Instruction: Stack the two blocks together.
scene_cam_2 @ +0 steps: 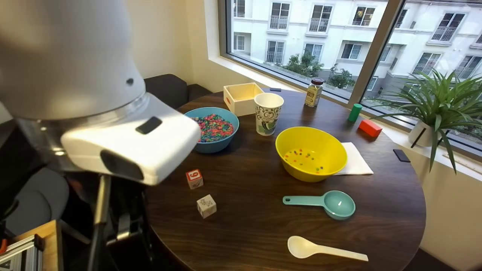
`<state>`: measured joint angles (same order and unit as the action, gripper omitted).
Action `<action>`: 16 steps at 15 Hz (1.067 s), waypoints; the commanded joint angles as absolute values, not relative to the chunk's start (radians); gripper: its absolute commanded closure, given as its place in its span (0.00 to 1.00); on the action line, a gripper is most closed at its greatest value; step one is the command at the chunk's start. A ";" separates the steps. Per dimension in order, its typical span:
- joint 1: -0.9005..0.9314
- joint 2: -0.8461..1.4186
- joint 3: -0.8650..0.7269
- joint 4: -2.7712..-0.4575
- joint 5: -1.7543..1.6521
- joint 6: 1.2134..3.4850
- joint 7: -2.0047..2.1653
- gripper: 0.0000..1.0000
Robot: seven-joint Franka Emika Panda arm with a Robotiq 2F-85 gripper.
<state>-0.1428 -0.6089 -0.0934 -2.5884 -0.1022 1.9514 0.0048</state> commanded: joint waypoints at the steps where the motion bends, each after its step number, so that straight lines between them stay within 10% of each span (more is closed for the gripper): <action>1: -0.119 -0.535 -0.043 -2.529 -0.088 1.999 0.089 0.00; 16: -0.019 -0.251 0.001 -2.378 -0.035 2.065 0.090 0.00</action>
